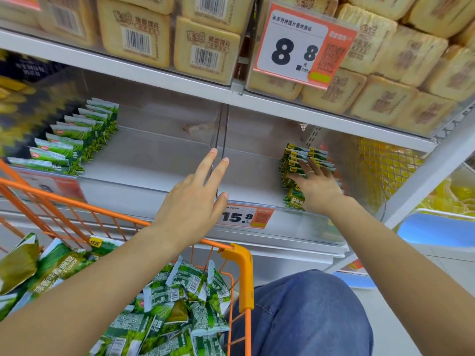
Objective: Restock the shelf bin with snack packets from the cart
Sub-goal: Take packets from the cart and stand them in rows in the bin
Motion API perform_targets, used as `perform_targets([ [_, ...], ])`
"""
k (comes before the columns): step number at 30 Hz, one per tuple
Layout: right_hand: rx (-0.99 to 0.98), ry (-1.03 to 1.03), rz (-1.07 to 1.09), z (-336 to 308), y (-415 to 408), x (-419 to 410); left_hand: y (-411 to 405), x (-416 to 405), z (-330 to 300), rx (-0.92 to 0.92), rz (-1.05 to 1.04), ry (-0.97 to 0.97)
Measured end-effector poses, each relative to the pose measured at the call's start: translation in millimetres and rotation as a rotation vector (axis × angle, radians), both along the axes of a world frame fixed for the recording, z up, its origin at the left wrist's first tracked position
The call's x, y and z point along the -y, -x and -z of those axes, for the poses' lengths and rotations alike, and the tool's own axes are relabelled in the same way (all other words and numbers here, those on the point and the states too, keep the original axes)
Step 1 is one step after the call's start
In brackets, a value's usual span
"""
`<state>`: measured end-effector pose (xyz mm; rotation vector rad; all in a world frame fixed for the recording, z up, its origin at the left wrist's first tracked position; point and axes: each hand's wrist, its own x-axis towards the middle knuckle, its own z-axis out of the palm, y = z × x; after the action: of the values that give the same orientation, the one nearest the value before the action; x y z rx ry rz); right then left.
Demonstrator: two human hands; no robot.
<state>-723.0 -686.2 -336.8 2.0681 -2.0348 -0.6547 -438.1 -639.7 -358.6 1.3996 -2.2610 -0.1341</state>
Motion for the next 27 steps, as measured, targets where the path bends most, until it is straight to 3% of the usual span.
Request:
perform_targets([
  [4, 0.15, 0.149, -0.073, -19.1, -17.3, -13.0, -4.2, -0.7, -7.4, -0.021, 0.04, -0.058],
  [7, 0.334, 0.471, -0.414, -32.9, -48.1, -31.9, -25.8, -10.5, -20.4, -0.105, 0.093, -0.081],
  [9, 0.485, 0.556, -0.554, -37.4, -79.5, -54.3, -52.9, -21.7, -30.9, -0.142, 0.102, -0.051],
  [11, 0.598, 0.529, -0.641, -37.9, -115.5, -79.7, -86.8, -36.5, -41.7, -0.184, 0.073, -0.045],
  [14, 0.733, 0.376, -0.823, -28.2, -169.4, -114.3, -140.1, -61.5, -55.8, -0.117, 0.016, -0.207],
  [16, 0.709, 0.219, -0.915, -14.4, -197.9, -124.8, -169.7, -77.1, -57.1, 0.1, 0.005, -0.349],
  [19, 0.62, 0.01, -0.884, 2.5, -232.9, -128.0, -196.8, -91.4, -47.1, 0.441, -0.095, -0.497],
  [22, 0.573, -0.048, -0.827, 14.0, -255.5, -125.8, -202.1, -97.2, -28.7, 0.679, -0.201, -0.597],
  [25, 0.567, -0.034, -0.818, 19.9, -268.7, -123.3, -195.4, -102.4, -7.0, 0.691, -0.189, -0.621],
  [27, 0.573, -0.052, -0.798, 24.5, -272.0, -124.8, -191.4, -104.8, 1.7, 0.583, -0.187, -0.62],
])
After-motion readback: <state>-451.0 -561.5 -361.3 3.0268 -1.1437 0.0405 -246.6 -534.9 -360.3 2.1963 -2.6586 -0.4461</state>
